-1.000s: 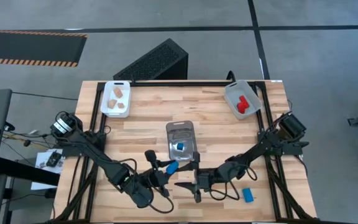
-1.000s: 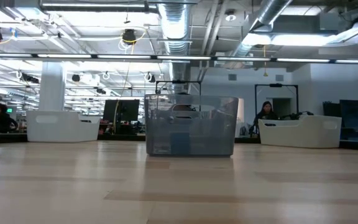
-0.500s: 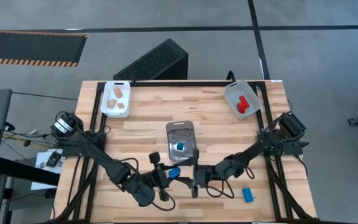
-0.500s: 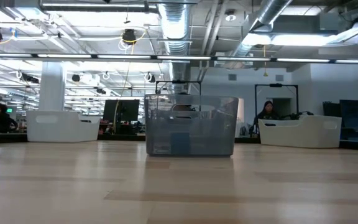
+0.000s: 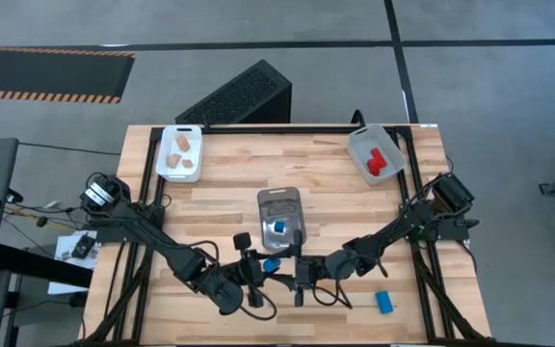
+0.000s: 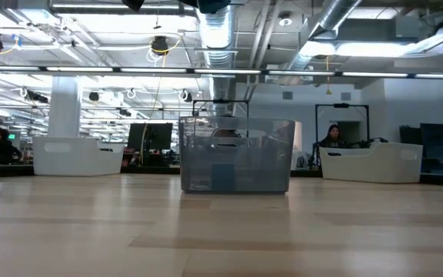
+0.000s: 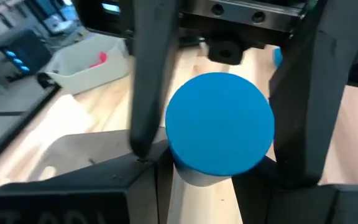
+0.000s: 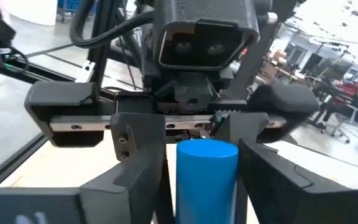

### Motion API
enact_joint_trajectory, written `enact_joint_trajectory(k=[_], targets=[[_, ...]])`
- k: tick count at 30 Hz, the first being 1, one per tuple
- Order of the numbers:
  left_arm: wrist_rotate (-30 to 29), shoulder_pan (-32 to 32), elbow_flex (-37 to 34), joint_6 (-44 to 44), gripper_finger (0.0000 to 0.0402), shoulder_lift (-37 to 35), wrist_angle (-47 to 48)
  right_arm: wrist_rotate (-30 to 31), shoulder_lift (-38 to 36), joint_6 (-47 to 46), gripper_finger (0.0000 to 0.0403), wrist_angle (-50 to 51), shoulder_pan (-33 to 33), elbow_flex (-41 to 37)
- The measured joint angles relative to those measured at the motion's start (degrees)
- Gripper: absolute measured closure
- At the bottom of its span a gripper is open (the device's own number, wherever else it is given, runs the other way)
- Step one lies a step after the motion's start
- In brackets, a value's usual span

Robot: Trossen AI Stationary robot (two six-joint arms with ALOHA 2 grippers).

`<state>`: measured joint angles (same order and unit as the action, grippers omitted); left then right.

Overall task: Sort & place blocks by color
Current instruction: Put the left blue block into the black bin

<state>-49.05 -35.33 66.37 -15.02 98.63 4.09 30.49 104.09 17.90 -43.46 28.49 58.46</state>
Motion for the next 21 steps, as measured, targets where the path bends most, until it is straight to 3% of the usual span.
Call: enact_joint_trajectory(k=[10, 16, 21], targets=[[-3.36, -0.95, 0.02, -2.72, 0.0291, 0.0, 0.64, 2.23, 0.02, -1.15, 0.028, 0.17, -0.04, 0.04], [-6.36, -1.23, 0.28, -7.42, 0.0247, -0.22, 7.26, 5.48, -3.18, -1.15, 0.0269, 4.67, -0.04, -0.08], [-10.31, -2.82, 0.17, -23.31, 0.0195, -0.44, 21.79, 5.48, -12.98, -4.77, 0.0244, 16.18, -1.73, -0.95]])
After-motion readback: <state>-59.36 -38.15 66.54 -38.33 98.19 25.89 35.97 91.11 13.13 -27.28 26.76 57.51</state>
